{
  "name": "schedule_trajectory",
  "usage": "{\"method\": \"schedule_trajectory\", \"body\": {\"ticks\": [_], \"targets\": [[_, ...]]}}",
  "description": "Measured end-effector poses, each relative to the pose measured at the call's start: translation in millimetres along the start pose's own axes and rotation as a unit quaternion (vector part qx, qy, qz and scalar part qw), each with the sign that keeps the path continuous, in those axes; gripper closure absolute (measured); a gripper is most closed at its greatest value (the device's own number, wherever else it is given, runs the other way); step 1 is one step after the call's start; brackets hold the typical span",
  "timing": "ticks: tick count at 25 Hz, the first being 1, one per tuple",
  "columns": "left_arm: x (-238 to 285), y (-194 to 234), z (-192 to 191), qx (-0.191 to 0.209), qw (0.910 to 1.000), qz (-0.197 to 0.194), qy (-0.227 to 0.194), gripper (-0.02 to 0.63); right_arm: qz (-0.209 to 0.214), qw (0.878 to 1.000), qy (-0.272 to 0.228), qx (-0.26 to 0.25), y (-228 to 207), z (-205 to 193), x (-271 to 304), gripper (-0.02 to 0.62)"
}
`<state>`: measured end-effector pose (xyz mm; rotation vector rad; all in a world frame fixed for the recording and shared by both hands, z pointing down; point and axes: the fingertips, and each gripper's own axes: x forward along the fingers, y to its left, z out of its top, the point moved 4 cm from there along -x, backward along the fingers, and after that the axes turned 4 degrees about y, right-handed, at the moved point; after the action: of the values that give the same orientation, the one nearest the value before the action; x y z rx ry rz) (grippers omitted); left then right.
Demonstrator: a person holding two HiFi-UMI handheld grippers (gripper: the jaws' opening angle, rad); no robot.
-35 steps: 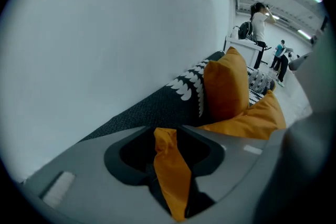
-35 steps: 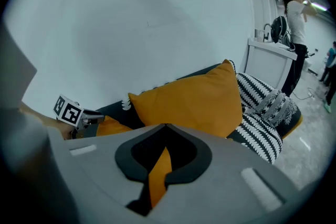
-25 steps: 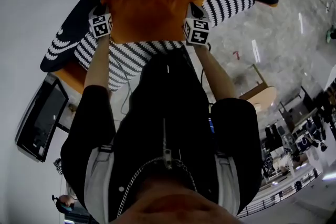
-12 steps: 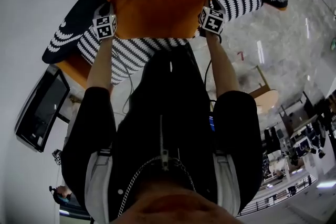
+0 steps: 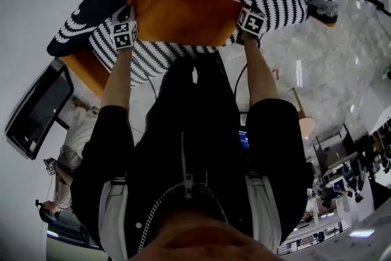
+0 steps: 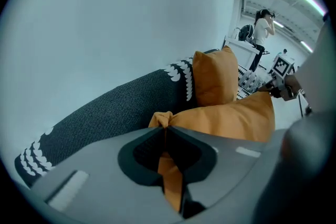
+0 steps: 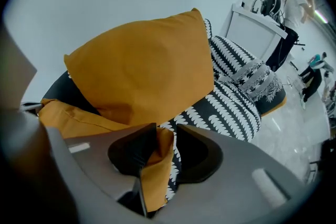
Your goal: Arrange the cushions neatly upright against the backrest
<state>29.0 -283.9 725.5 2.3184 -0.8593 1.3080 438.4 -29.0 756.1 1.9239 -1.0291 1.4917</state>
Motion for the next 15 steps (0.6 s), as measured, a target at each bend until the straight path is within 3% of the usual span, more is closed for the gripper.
{"method": "schedule_trajectory", "body": {"ticks": [5, 10, 15], "targets": [[-20.8, -10.4, -10.1, -0.027, 0.9996, 0.009, 0.009, 0.580, 0.017, 0.999, -0.007, -0.030, 6.5, -15.0, -12.0, 0.540], [-48.4, -18.9, -26.2, -0.054, 0.9985, 0.006, 0.006, 0.580, 0.027, 0.999, 0.004, -0.041, 12.0, -24.9, -20.1, 0.552], [-81.7, -10.1, -73.0, -0.064, 0.9978, 0.013, 0.004, 0.580, 0.024, 0.998, -0.002, -0.052, 38.7, -29.5, -36.0, 0.557]]}}
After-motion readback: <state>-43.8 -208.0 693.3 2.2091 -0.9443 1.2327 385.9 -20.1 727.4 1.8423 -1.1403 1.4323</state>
